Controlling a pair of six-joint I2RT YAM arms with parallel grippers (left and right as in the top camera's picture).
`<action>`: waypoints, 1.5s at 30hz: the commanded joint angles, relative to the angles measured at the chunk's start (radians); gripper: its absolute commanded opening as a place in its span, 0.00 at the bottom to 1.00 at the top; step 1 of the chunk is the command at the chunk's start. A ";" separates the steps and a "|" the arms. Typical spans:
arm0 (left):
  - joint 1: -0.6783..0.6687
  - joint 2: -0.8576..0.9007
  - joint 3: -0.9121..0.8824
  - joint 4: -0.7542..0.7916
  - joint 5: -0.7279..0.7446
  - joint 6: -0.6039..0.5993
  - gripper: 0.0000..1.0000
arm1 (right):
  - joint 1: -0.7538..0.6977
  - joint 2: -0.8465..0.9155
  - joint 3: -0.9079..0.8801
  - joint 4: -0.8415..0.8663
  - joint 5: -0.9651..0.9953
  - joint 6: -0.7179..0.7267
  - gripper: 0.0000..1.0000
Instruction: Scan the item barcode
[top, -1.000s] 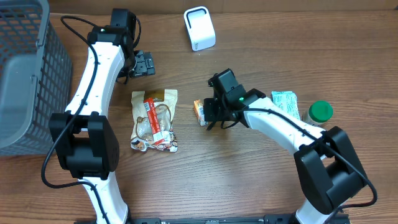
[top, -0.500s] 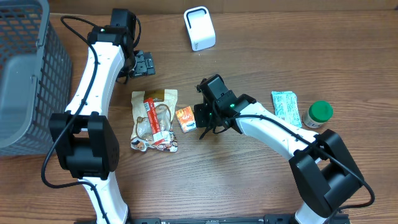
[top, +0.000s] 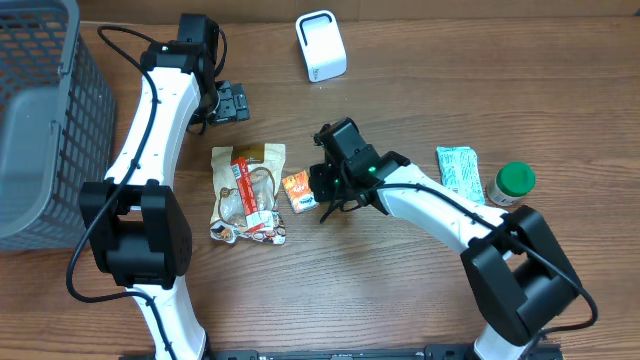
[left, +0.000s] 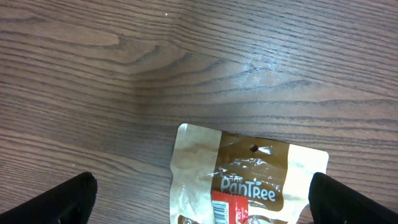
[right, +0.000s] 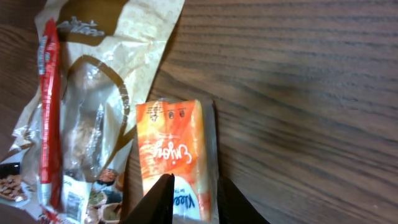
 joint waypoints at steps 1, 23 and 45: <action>-0.002 -0.030 0.016 0.001 0.003 -0.003 1.00 | -0.001 0.047 -0.006 0.020 0.010 -0.013 0.25; -0.002 -0.030 0.016 0.001 0.003 -0.003 1.00 | -0.005 0.070 0.010 0.055 -0.029 -0.013 0.27; -0.002 -0.030 0.016 0.001 0.003 -0.003 1.00 | -0.004 0.085 0.007 0.084 -0.036 -0.013 0.32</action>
